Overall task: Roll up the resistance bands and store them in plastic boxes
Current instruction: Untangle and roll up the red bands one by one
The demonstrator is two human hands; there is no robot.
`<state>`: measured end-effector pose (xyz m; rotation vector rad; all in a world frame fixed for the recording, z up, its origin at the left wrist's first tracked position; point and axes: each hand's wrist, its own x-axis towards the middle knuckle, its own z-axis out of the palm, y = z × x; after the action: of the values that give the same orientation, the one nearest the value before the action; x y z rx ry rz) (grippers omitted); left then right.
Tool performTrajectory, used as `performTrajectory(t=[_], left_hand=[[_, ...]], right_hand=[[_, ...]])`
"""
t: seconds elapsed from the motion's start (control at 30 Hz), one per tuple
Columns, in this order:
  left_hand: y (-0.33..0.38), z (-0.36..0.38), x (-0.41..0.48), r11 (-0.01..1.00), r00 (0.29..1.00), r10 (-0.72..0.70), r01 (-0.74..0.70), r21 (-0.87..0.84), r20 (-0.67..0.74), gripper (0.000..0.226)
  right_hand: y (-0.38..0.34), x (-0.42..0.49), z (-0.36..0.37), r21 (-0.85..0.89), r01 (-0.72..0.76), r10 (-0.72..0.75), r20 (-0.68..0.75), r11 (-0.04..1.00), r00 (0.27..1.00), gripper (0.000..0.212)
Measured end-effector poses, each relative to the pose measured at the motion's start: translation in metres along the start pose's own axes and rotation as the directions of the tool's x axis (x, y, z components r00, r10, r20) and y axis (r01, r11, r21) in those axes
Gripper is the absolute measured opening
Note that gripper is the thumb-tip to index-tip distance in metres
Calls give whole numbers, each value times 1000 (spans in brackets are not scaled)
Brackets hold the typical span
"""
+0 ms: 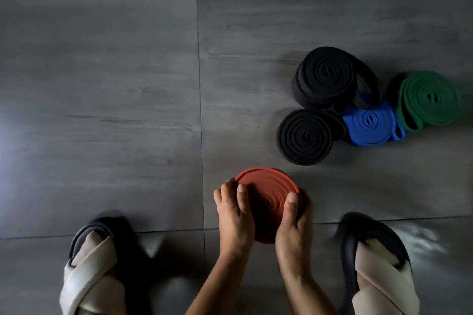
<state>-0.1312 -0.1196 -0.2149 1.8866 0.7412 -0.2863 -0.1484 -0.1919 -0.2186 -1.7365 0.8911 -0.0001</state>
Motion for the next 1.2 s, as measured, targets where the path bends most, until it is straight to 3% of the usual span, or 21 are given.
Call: performTrajectory(t=[0.1, 0.3, 0.43, 0.77, 1.07, 1.13, 1.2], left_hand=[[-6, -13, 8, 1000, 995, 4, -6, -20, -101, 35], [3, -31, 18, 1000, 969, 9, -15, -26, -245, 49], [35, -51, 16, 998, 952, 11, -28, -54, -305, 47], [204, -185, -52, 982, 891, -66, -22, -186, -449, 45], [334, -350, -176, 969, 773, -77, -92, -231, -629, 62], [353, -381, -203, 965, 749, -94, -93, -244, -656, 65], [366, -408, -224, 963, 720, -95, -107, -246, -687, 68]], right_hand=[[-6, -1, 19, -33, 56, -54, 51, 998, 997, 111], [-25, 7, 40, -104, 73, -61, 117, 992, 991, 64], [-71, 1, 43, -140, 111, -90, 146, 984, 985, 58], [-290, -93, 25, -192, 221, -146, 340, 956, 929, 60], [-482, -246, -12, -91, 353, -248, 549, 931, 798, 73], [-510, -274, -20, -104, 347, -218, 603, 932, 767, 46], [-535, -300, -24, -112, 364, -207, 655, 925, 727, 34]])
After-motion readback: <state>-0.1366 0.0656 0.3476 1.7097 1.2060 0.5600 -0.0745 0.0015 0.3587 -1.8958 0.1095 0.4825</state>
